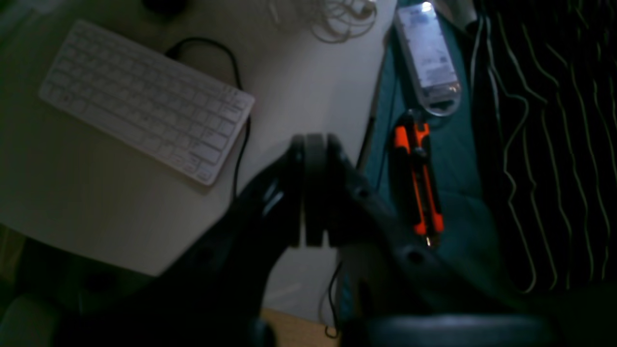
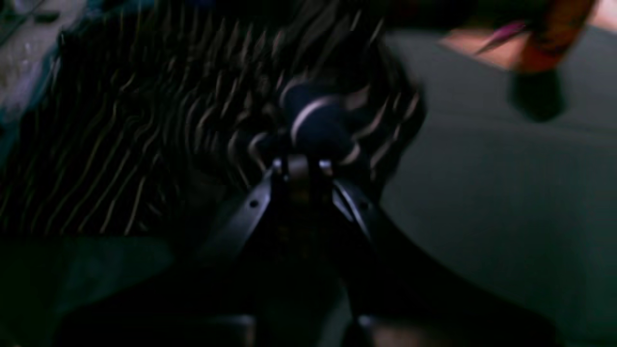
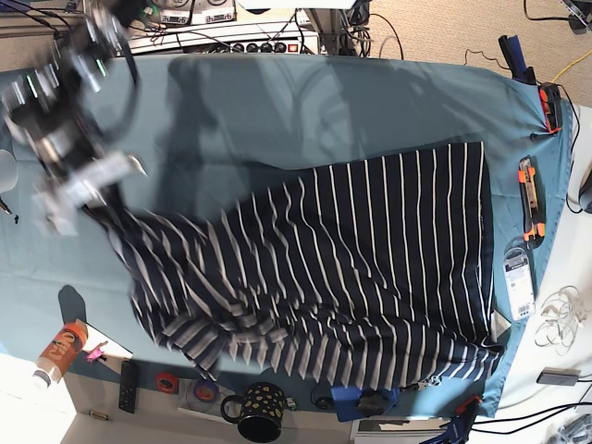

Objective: Layout the t-shirt on the table in an organized manner, then fold the t-shirt properly
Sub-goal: 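Grasp the bunched shirt edge with the right gripper and drag it outward, then pull the shirt corner with the right gripper to spread it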

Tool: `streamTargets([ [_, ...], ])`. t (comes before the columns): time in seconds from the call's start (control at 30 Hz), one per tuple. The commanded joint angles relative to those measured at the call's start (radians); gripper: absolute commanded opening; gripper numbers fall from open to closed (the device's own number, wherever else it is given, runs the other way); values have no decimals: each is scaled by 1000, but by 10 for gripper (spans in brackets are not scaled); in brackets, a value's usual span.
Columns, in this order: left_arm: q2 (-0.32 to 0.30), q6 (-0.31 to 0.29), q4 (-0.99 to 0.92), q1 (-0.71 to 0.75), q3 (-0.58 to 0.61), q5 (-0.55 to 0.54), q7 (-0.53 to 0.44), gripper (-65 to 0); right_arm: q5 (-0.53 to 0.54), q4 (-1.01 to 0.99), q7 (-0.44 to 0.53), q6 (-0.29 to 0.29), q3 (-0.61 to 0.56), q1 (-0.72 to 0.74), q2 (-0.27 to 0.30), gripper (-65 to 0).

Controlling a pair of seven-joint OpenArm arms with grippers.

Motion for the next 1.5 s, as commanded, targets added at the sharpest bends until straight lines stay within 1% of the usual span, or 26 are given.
streamTargets([
  [0.0,-30,0,15,-9,-8,-11,-32,-650,24,17,49,11,43,14,13,-650],
  [0.07,-30,0,15,-9,-8,-11,-35,-650,29,17,49,10,109,14,20,-650],
  [0.1,-30,0,15,-9,-8,-17,-35,-650,58,17,28,10,132,12,27,-650],
  [0.13,-30,0,15,-9,-8,-27,-35,-650,99,17,8,13,148,4,39,-650],
  [0.17,-30,0,15,-8,-8,-26,-33,-650,121,17,6,37,157,-5,53,-650],
  [0.2,-30,0,14,-8,-8,-26,-33,-650,116,17,16,38,157,-8,64,-650],
  [0.27,-30,0,14,-9,-8,-30,-35,-650,42,3,84,38,142,5,83,-650],
  [0.33,-30,0,14,-9,-8,-53,-37,-650,-85,-51,181,38,100,37,106,-650],
  [0.4,-30,0,14,-9,-8,-56,-38,-650,-194,-147,254,38,36,80,133,-650],
  [0.47,-30,0,14,-9,-8,-56,-38,-650,-281,-276,295,38,-40,125,162,-650],
  [0.53,-30,0,14,-9,-8,-56,-39,-650,-344,-409,322,38,-116,174,187,-650],
  [0.63,-30,0,14,-9,-8,-56,-39,-650,-379,-575,323,38,-214,243,219,-650],
  [0.67,-30,0,14,-9,-8,-56,-39,-650,-377,-616,321,38,-243,262,229,-641],
  [0.73,-30,0,14,-9,-8,-56,-40,-650,-378,-667,320,38,-291,294,237,-484],
  [0.77,-29,0,14,-9,-8,-56,-42,-650,-377,-676,317,38,-307,305,236,-421],
  [0.8,-29,0,14,-9,-8,-56,-42,-650,-375,-676,312,38,-320,314,237,-394],
  [0.83,-29,0,14,-9,-8,-56,-41,-650,-359,-671,285,38,-325,327,237,-392],
  [0.87,-29,0,14,-9,-8,-56,-41,-650,-323,-661,232,38,-319,339,237,-392],
  [0.93,-28,0,14,-8,-8,-51,-38,-650,-195,-619,110,38,-282,358,236,-393],
  [1.0,-27,0,14,-8,-8,-52,-38,-650,-53,-554,48,38,-210,359,236,-393],
  [1.03,-27,0,14,-8,-8,-52,-38,-650,-17,-516,27,38,-162,360,234,-393],
  [1.1,-27,0,14,-8,-8,-52,-33,-650,-15,-452,4,38,-55,360,235,-393],
  [1.17,-27,0,14,-8,-8,-53,-21,-650,-26,-439,-35,38,43,352,243,-393],
  [1.23,-27,0,14,-8,-8,-52,-4,-650,-28,-452,-37,38,99,307,265,-393],
  [1.33,-21,0,14,-8,-8,-57,-5,-650,-30,-482,-47,38,121,217,287,-393],
  [1.47,11,-2,14,-8,-8,-75,-5,-650,-33,-560,-62,38,93,113,289,-393],
])
